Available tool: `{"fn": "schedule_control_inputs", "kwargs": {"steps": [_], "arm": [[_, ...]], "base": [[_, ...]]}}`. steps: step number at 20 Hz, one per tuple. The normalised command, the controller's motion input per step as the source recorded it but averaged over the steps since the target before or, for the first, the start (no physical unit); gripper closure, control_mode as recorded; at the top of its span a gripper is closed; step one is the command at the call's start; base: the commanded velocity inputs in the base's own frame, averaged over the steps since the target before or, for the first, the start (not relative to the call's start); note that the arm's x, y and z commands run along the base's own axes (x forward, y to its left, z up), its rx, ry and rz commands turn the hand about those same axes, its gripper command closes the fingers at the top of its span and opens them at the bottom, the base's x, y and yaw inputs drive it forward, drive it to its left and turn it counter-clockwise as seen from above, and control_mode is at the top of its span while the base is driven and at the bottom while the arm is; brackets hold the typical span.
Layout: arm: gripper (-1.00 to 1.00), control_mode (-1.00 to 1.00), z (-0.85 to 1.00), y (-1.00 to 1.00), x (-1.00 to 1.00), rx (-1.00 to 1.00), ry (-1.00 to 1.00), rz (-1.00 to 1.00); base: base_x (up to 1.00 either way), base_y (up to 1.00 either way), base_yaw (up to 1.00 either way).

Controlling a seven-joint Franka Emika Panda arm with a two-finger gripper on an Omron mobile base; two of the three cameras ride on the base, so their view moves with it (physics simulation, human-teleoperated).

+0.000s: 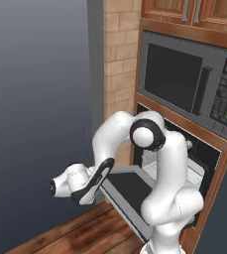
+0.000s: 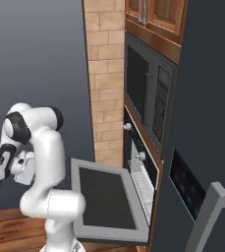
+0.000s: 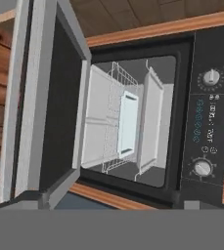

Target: Take the baked cake out of the oven and place it on the plate for cooling. Then close the oven door.

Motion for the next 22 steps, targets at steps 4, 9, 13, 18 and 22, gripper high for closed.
{"fn": "schedule_control_inputs", "kwargs": {"steps": [4,9,13,18,22], "arm": [[-1.00,-1.00,-0.55,0.33,0.00,-0.37,-0.02,-0.07],[-1.00,-1.00,-0.51,0.25,0.00,-0.33,-0.08,-0.08],[-1.00,-1.00,-0.46,0.00,0.00,-0.27,-0.13,-0.11],[-1.00,-1.00,-0.42,-0.07,0.00,-0.22,-0.19,-0.12],[-1.00,-1.00,-0.36,-0.41,0.00,-0.17,-0.18,-0.07]], "base": [[0.00,0.00,0.00],[0.00,0.00,0.00],[0.00,0.00,0.00],[0.00,0.00,0.00],[0.00,0.00,0.00]]}}
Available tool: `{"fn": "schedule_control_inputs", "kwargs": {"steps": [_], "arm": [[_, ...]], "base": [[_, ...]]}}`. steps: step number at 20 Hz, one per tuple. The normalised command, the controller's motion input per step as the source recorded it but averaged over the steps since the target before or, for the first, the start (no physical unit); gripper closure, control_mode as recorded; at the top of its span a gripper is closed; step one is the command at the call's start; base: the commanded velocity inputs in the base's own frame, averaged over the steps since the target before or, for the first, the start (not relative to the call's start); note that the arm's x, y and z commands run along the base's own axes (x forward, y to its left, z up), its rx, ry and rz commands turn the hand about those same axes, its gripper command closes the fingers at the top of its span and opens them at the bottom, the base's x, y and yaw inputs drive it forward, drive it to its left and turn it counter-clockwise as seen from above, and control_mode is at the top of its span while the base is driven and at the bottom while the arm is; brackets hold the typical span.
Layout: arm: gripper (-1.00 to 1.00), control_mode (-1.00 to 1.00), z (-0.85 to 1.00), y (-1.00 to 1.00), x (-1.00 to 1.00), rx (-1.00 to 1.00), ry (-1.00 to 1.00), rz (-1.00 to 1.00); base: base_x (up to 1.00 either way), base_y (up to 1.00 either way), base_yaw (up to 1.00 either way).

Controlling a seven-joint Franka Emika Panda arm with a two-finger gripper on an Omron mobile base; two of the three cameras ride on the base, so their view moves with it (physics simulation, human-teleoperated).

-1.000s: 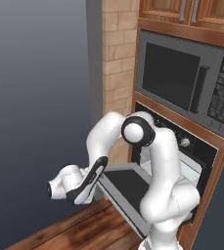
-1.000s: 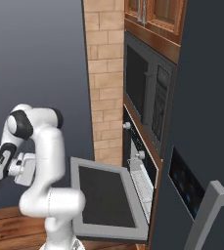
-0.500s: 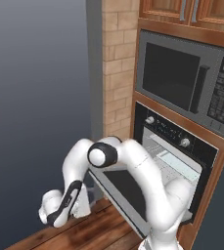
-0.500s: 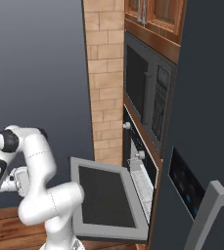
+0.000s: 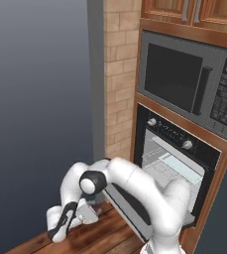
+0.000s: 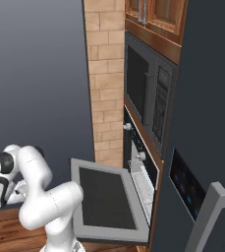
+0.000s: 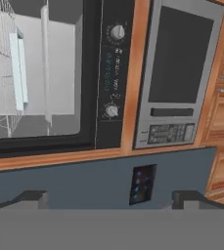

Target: Take the baked cake out of the oven and place it on the plate for cooling. Then close the oven door.

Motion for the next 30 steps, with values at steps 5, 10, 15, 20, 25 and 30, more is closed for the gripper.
{"fn": "schedule_control_inputs", "kwargs": {"steps": [5,10,15,20,25,30], "arm": [[-1.00,-1.00,-0.32,-0.37,0.00,-0.02,-0.10,0.01],[-1.00,-1.00,-0.34,-0.05,0.11,0.00,-0.03,0.05],[-1.00,-1.00,-0.42,0.00,0.41,0.00,0.00,0.14],[-1.00,-1.00,-0.51,-0.06,0.43,0.00,0.00,0.18],[-1.00,-1.00,-0.56,0.00,0.49,0.00,0.06,0.04],[-1.00,-1.00,-0.64,0.00,0.56,0.02,0.18,0.00]], "base": [[0.00,0.00,0.00],[0.00,0.00,0.00],[0.00,0.00,0.00],[0.00,0.00,0.00],[0.00,0.00,0.00],[0.00,0.00,0.00]]}}
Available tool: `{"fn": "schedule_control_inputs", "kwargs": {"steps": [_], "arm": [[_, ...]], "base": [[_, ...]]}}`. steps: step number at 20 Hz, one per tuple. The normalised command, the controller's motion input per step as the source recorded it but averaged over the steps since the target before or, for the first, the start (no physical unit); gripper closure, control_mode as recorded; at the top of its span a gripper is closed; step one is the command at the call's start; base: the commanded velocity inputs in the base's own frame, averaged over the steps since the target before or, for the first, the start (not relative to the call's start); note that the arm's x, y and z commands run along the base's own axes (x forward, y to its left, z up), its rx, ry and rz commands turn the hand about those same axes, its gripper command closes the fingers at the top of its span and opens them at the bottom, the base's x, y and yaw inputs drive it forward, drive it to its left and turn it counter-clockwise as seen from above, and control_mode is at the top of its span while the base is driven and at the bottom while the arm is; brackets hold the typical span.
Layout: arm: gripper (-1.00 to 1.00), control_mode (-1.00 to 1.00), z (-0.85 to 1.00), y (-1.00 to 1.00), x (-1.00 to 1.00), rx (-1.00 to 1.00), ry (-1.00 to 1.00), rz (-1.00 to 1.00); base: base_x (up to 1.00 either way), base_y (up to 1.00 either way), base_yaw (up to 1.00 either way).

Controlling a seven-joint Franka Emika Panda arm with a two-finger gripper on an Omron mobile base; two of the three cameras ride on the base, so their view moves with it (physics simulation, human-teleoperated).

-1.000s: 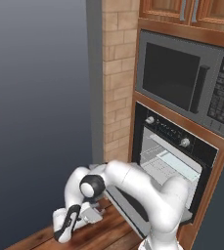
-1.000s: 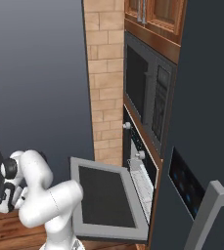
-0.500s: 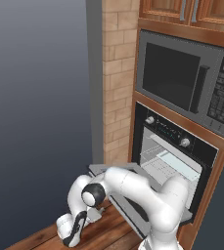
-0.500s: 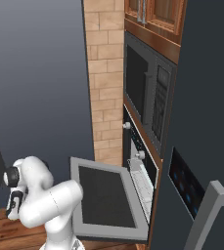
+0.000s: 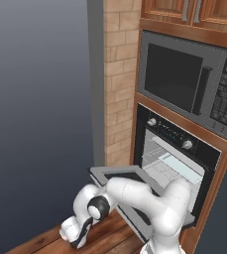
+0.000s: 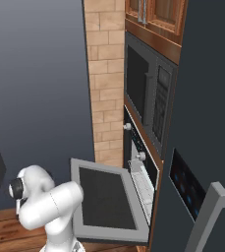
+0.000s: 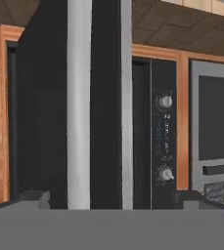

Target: Take the baked cake out of the oven and place it on the plate for cooling. Then close the oven door.

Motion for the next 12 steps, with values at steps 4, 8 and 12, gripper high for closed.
{"fn": "schedule_control_inputs", "kwargs": {"steps": [4,8,12], "arm": [[-1.00,-1.00,-0.70,-0.06,0.47,0.02,0.19,0.00],[-1.00,-1.00,-0.76,-0.11,0.30,0.02,0.18,0.00],[-1.00,-1.00,-0.72,-0.16,0.20,0.00,0.13,0.00]], "base": [[0.00,0.00,0.00],[0.00,0.00,0.00],[0.00,0.00,0.00]]}}
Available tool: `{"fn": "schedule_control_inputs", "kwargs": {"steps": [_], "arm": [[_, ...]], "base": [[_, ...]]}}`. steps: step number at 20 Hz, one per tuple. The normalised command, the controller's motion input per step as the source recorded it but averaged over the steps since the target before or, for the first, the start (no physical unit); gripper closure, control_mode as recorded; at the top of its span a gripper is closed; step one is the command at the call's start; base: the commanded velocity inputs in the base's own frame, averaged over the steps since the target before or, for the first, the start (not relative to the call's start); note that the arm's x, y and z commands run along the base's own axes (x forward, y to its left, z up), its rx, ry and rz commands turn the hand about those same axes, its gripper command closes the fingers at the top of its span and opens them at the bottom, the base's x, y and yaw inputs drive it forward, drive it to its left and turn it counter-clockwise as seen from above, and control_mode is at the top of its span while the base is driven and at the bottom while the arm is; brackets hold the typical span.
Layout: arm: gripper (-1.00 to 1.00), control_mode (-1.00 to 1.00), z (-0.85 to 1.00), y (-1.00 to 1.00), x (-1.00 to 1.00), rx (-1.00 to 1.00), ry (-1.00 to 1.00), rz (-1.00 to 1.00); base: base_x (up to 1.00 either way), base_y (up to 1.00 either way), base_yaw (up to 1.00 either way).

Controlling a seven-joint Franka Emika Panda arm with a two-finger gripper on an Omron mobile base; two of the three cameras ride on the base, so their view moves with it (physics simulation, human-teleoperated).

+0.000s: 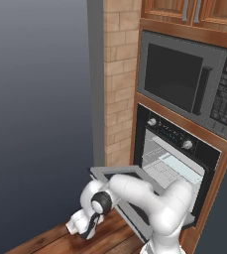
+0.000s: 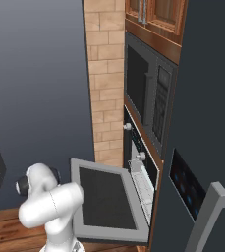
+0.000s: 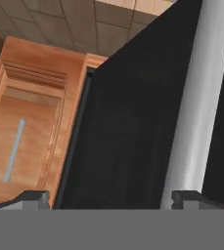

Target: Take the baked cake out of the oven and place it on the plate for cooling. Then close the oven door.

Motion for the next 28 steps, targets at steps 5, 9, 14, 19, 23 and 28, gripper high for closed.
{"fn": "schedule_control_inputs", "kwargs": {"steps": [5,9,14,19,23,28], "arm": [[-1.00,-1.00,-0.53,-0.19,0.14,0.00,0.02,0.00],[-1.00,-1.00,-0.31,-0.16,0.07,-0.04,0.00,0.00],[-1.00,-1.00,-0.19,-0.19,0.05,-0.12,-0.05,0.00],[-1.00,-1.00,-0.02,-0.26,0.00,-0.19,-0.13,-0.01],[-1.00,-1.00,0.34,-0.34,0.06,-0.23,-0.19,-0.07],[-1.00,-1.00,0.56,-0.43,0.07,-0.23,-0.19,-0.16]], "base": [[0.00,0.00,0.00],[0.00,0.00,0.00],[0.00,0.00,0.00],[0.00,0.00,0.00],[0.00,0.00,0.00],[0.00,0.00,0.00]]}}
